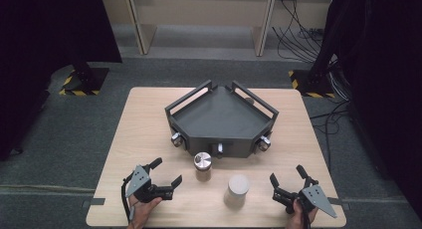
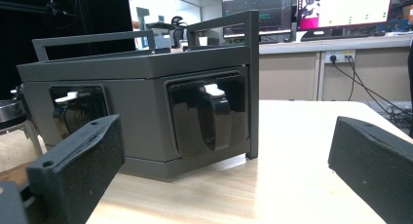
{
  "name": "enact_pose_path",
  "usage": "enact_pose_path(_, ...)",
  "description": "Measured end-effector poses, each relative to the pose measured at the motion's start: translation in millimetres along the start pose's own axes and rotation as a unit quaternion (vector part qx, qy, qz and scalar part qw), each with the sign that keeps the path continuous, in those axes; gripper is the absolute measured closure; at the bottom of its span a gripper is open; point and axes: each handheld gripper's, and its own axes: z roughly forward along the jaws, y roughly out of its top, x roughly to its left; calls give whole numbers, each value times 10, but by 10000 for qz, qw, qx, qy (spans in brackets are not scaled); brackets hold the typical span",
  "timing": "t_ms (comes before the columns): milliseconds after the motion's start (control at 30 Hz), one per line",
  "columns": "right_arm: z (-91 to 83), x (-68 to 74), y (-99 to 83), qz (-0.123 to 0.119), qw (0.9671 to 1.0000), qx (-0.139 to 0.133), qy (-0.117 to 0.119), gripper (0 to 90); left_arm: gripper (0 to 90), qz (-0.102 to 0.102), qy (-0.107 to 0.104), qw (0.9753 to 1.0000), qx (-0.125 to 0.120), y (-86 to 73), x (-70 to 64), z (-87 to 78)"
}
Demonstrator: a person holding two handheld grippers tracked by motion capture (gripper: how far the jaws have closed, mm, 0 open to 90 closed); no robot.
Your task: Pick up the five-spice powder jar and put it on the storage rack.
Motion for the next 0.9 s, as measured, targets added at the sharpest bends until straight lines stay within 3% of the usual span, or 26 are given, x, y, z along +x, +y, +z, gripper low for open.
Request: enact_pose_path(900, -15, -11, -22, 73, 9999, -60, -71, 3, 2, 5, -55, 10000, 12, -11, -5, 7)
